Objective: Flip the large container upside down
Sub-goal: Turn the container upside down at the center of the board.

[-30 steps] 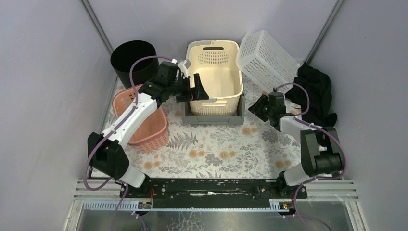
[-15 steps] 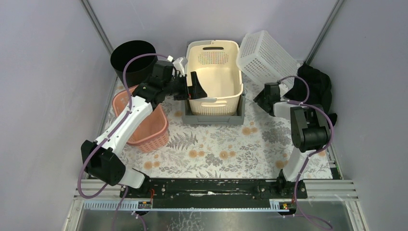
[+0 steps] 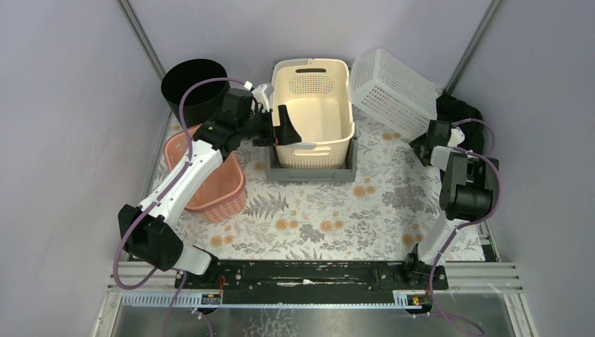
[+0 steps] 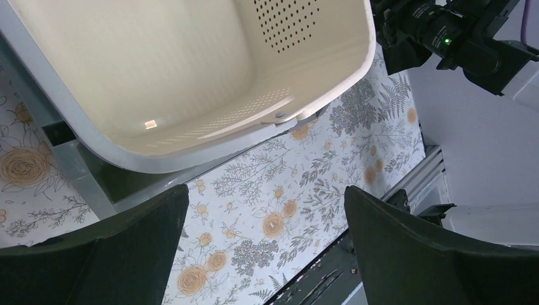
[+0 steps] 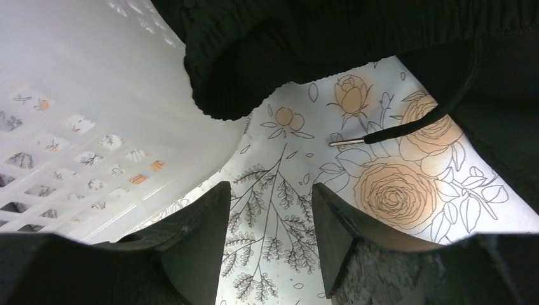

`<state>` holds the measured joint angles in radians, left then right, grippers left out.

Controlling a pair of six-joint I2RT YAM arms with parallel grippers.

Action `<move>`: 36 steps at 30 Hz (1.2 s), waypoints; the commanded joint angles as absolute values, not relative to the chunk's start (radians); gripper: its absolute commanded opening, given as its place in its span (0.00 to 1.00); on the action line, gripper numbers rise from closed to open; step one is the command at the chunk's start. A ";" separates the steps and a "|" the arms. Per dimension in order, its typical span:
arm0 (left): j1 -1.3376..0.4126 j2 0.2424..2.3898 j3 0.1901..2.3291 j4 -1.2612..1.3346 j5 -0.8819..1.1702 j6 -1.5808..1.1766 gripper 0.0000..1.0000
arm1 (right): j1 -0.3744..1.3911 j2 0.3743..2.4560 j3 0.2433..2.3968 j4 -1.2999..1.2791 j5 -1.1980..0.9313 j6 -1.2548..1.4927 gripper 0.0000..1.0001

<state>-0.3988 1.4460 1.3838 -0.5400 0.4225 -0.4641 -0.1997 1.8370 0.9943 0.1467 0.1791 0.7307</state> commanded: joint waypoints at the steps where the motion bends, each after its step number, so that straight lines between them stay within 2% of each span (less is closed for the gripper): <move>1: -0.400 1.435 1.409 -0.558 0.407 -0.439 1.00 | -0.200 1.763 1.032 0.127 0.123 0.740 0.57; 3: -0.401 1.432 1.411 -0.565 0.403 -0.434 1.00 | -0.202 1.729 1.024 0.112 0.144 0.725 0.59; 5: -0.400 1.428 1.409 -0.571 0.398 -0.428 1.00 | -0.216 1.702 1.016 0.105 0.169 0.714 0.64; 9: -0.400 1.430 1.406 -0.574 0.403 -0.428 1.00 | -0.320 1.709 1.037 0.054 0.112 0.750 0.71; 13: -0.400 1.433 1.408 -0.574 0.402 -0.424 1.00 | -0.362 1.692 1.032 0.101 -0.025 0.735 0.70; 17: -0.400 1.445 1.409 -0.572 0.403 -0.425 1.00 | -0.332 1.646 0.963 0.251 -0.217 0.742 0.71; 25: -0.400 1.427 1.368 -0.583 0.389 -0.427 1.00 | -0.180 1.585 0.917 0.253 -0.293 0.697 0.73; 36: -0.400 1.101 1.071 -0.547 0.372 -0.512 1.00 | -0.065 1.645 0.868 0.289 -0.274 0.675 0.75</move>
